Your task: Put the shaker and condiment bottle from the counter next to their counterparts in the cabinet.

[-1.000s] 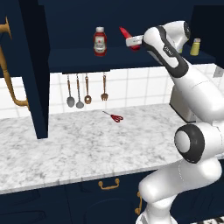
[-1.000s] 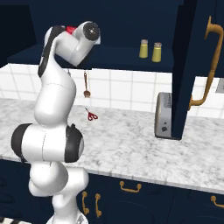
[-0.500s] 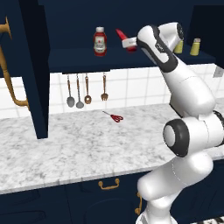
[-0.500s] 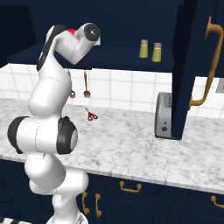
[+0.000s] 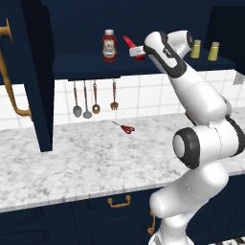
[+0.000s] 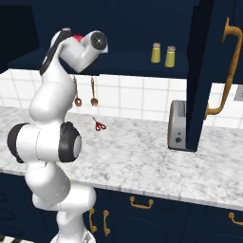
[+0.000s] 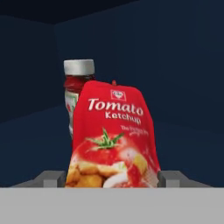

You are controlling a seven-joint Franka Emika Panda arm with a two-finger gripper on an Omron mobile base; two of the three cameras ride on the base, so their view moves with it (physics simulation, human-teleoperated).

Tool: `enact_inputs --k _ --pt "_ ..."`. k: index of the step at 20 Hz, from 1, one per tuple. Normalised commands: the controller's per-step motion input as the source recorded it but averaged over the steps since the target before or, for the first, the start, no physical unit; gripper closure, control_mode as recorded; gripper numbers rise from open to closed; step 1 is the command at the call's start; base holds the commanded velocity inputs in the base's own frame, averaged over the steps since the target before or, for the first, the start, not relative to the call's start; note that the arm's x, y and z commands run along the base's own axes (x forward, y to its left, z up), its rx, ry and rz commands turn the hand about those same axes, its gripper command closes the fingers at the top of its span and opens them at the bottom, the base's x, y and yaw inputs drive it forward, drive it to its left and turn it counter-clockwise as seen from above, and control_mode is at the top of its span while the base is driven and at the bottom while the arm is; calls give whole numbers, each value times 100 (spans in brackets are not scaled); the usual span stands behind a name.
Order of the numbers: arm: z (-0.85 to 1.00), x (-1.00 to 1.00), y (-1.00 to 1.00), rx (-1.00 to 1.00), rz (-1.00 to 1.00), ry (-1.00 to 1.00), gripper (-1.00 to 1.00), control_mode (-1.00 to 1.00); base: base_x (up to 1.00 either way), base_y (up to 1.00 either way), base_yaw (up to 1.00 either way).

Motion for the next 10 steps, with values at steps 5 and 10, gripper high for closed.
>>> enact_inputs --k 5,10 --pt "-16 25 13 0 0 -1 -100 -100 0 0 0" --pt "0 9 0 0 0 -3 -100 -100 0 0 0"
